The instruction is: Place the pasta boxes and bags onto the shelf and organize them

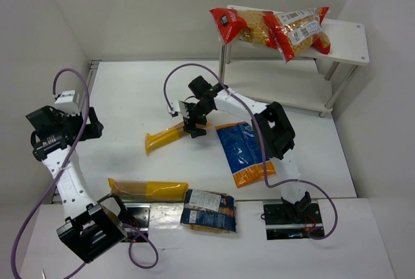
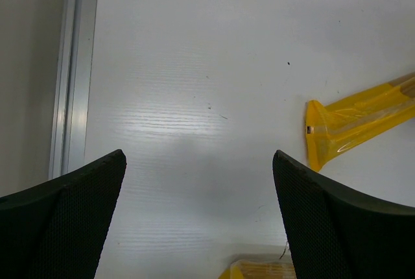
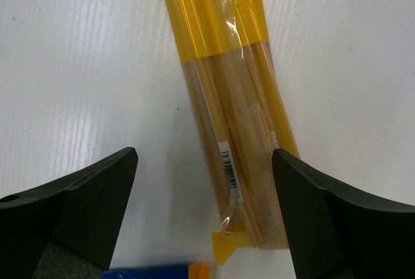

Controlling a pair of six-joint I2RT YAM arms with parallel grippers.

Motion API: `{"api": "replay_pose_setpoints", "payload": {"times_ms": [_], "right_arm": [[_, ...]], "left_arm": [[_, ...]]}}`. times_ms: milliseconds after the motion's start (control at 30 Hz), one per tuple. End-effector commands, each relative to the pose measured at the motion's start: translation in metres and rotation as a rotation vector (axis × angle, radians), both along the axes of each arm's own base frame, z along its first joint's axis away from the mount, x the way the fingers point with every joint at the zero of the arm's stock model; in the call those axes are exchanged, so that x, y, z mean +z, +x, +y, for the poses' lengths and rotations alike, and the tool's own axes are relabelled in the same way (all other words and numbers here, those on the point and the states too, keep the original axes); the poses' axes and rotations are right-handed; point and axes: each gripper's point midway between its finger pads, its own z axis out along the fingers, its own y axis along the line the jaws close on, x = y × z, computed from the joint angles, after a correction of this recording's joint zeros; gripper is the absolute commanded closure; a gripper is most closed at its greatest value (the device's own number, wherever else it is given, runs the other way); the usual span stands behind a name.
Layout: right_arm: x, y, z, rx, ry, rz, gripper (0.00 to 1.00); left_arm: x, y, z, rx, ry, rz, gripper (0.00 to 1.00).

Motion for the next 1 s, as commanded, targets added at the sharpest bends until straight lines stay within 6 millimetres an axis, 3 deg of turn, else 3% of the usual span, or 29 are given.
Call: {"api": "replay_pose_setpoints", "payload": {"times_ms": [0,167,300,467,967], "right_arm": [[-0.005,-0.004,0.01,0.041,0.032,0.015,0.08],[-0.024,0.0,0.014,0.024,0.024,0.036,0.08],[-0.018,0.008,0.027,0.026,0.048,0.012,0.08],[-0.027,0.017,0.033,0.008,0.046,0.013,0.08],[-0.055,0.007,0.043,0.004,-0.052,-0.042,0.08]], "left_arm": [[0.007,0.002,-0.007,-0.036,-0.012,-0.037,0.01],[0.01,0.001,-0.006,-0.034,-0.01,-0.048,0.01],[0.01,0.0,-0.004,-0.025,-0.01,-0.048,0.01],[0.01,0.0,-0.005,-0.037,-0.007,-0.051,0.01],[0.009,-0.001,-0.007,-0.049,-0.004,-0.055,0.01]]}}
